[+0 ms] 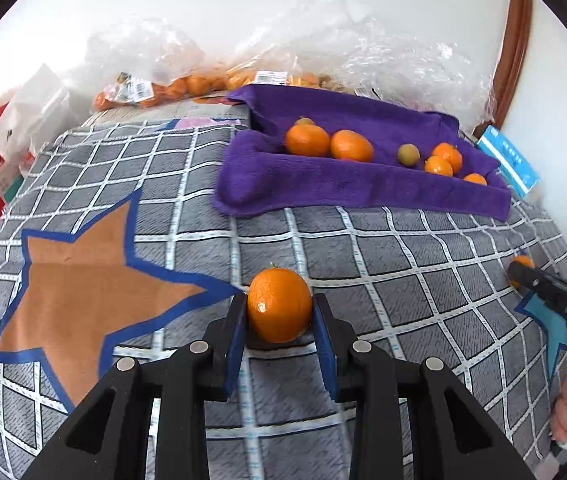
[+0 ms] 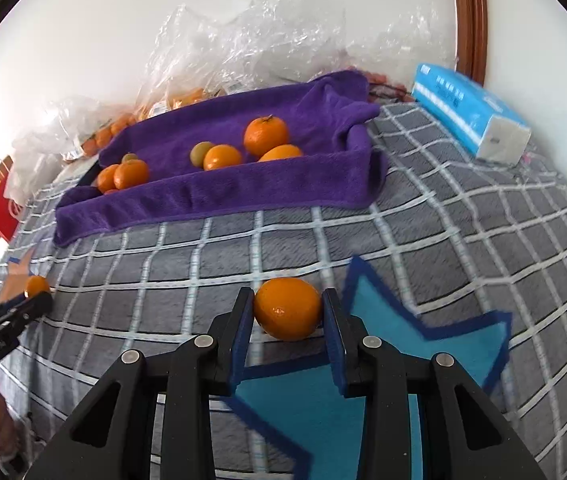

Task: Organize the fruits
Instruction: 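Carry both held oranges over the purple towel with both tools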

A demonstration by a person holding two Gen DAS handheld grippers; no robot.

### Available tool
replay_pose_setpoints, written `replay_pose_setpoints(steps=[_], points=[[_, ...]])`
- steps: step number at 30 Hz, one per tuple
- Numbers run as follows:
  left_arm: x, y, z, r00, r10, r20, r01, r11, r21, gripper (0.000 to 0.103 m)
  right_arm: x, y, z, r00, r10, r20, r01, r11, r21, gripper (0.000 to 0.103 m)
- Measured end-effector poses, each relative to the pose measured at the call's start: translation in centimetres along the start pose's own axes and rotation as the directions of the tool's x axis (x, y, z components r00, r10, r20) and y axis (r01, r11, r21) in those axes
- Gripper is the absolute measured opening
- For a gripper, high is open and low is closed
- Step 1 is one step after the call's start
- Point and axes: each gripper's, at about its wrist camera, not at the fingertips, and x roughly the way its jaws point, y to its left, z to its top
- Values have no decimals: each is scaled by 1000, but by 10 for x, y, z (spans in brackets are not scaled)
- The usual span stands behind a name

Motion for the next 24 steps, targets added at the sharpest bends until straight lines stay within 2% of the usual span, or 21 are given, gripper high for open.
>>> replay_pose_setpoints(steps=[2,10,24], points=[[-3,7,-1,1000,-13,-2,13,1000,-19,30,0,12,-2,1000,-25,0,25,999,-26,34],[-16,12,-2,999,-46,-10,46,999,-28,30,-1,38,-2,999,-30,-35,29,999,-43,34],[-63,6,27,993,-104,50,105,994,-23,30,-52,55,27,998,-40,54,42,998,-36,34]])
